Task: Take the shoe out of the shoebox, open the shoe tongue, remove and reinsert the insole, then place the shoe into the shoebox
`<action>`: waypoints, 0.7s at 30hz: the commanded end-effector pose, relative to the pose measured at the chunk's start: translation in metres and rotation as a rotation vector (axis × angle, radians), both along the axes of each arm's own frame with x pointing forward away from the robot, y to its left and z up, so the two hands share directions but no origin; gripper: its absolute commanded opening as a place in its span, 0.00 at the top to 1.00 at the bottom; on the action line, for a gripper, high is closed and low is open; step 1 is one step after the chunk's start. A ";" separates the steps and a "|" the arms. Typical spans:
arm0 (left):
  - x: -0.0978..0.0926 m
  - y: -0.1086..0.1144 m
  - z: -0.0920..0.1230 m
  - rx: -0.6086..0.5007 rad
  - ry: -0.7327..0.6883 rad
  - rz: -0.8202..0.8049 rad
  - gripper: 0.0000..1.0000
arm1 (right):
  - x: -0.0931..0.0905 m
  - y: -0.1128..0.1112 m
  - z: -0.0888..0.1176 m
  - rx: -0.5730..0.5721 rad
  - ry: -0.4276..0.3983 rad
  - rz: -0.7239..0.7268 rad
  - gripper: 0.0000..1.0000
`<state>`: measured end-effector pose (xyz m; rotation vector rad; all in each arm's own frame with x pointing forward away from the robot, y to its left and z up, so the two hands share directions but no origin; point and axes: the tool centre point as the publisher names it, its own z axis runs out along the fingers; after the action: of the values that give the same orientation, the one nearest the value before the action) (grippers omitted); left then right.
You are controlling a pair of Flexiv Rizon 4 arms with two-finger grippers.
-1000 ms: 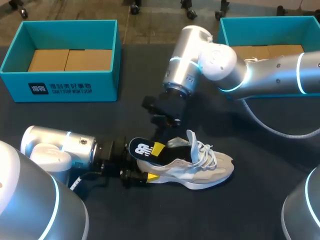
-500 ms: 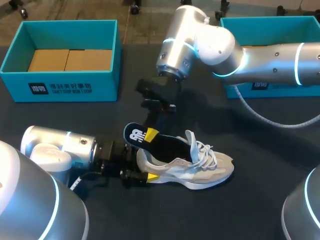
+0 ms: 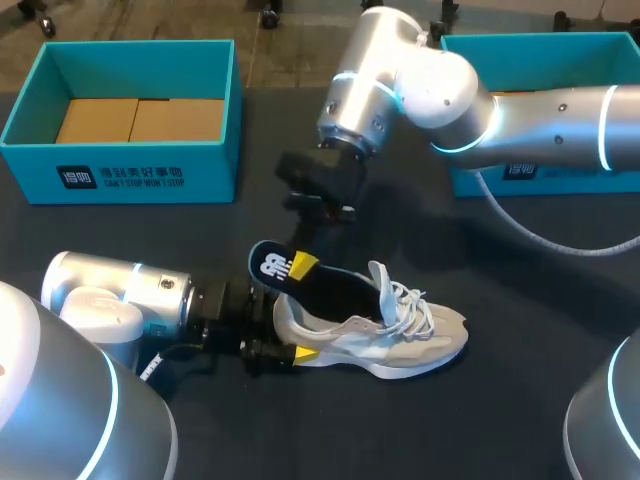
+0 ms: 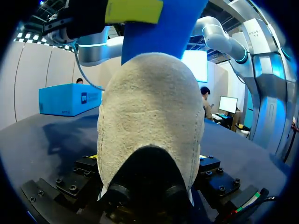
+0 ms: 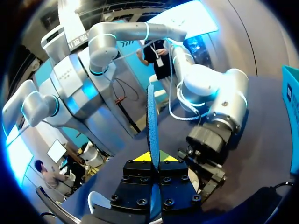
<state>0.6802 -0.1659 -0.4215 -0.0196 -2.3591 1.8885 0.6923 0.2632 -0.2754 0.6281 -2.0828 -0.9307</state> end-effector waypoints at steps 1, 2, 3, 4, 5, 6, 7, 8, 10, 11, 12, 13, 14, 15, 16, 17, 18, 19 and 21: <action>0.002 -0.001 -0.005 0.000 0.000 0.000 1.00 | 0.002 0.005 0.020 0.008 -0.024 0.026 1.00; 0.002 -0.001 -0.005 0.000 0.000 0.000 1.00 | 0.002 0.006 0.025 0.010 -0.024 0.022 1.00; 0.002 -0.001 -0.005 0.000 0.000 0.000 1.00 | 0.002 0.007 0.032 0.020 -0.030 0.027 1.00; 0.002 -0.001 -0.005 0.000 0.000 0.000 1.00 | 0.002 0.008 0.038 0.027 -0.032 0.021 1.00; 0.002 -0.001 -0.005 0.000 0.000 0.000 1.00 | 0.003 0.006 0.046 0.048 -0.037 0.003 1.00; 0.002 -0.001 -0.005 0.000 0.000 0.000 1.00 | 0.001 0.006 0.055 0.073 -0.062 0.015 1.00; 0.002 -0.001 -0.005 0.000 0.000 0.000 1.00 | 0.002 0.006 0.066 0.077 -0.063 0.001 1.00; 0.002 -0.001 -0.005 0.000 0.000 0.000 1.00 | 0.002 0.006 0.071 0.080 -0.066 -0.004 1.00; 0.002 -0.001 -0.005 0.000 0.000 0.000 1.00 | 0.005 0.005 0.090 0.110 -0.080 -0.025 1.00; 0.002 -0.001 -0.005 0.000 0.000 0.000 1.00 | 0.006 0.005 0.096 0.128 -0.091 -0.038 1.00; 0.002 -0.001 -0.005 0.000 0.000 0.000 1.00 | 0.009 0.004 0.104 0.180 -0.104 -0.063 1.00; 0.002 -0.001 -0.005 0.000 0.000 0.000 1.00 | 0.013 -0.001 0.115 0.264 -0.100 -0.135 1.00; 0.002 -0.001 -0.005 0.000 0.000 0.000 1.00 | 0.014 -0.003 0.120 0.292 -0.109 -0.154 1.00; 0.002 -0.001 -0.005 0.000 0.000 0.000 1.00 | 0.015 -0.004 0.128 0.315 -0.126 -0.160 1.00; 0.002 -0.001 -0.005 0.000 0.000 0.000 1.00 | 0.015 -0.004 0.128 0.315 -0.126 -0.160 1.00; 0.002 -0.001 -0.005 0.000 0.000 0.000 1.00 | 0.015 -0.004 0.128 0.315 -0.126 -0.160 1.00; 0.002 -0.001 -0.005 0.000 0.000 0.000 1.00 | 0.015 -0.004 0.128 0.315 -0.126 -0.160 1.00; 0.002 -0.001 -0.005 0.000 0.000 0.000 1.00 | 0.015 -0.004 0.128 0.315 -0.126 -0.160 1.00; 0.002 -0.001 -0.005 0.000 0.000 0.000 1.00 | 0.015 -0.004 0.128 0.315 -0.126 -0.160 1.00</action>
<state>0.6802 -0.1659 -0.4215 -0.0195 -2.3592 1.8884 0.7184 0.2678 -0.1444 0.7584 -2.0651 -1.2830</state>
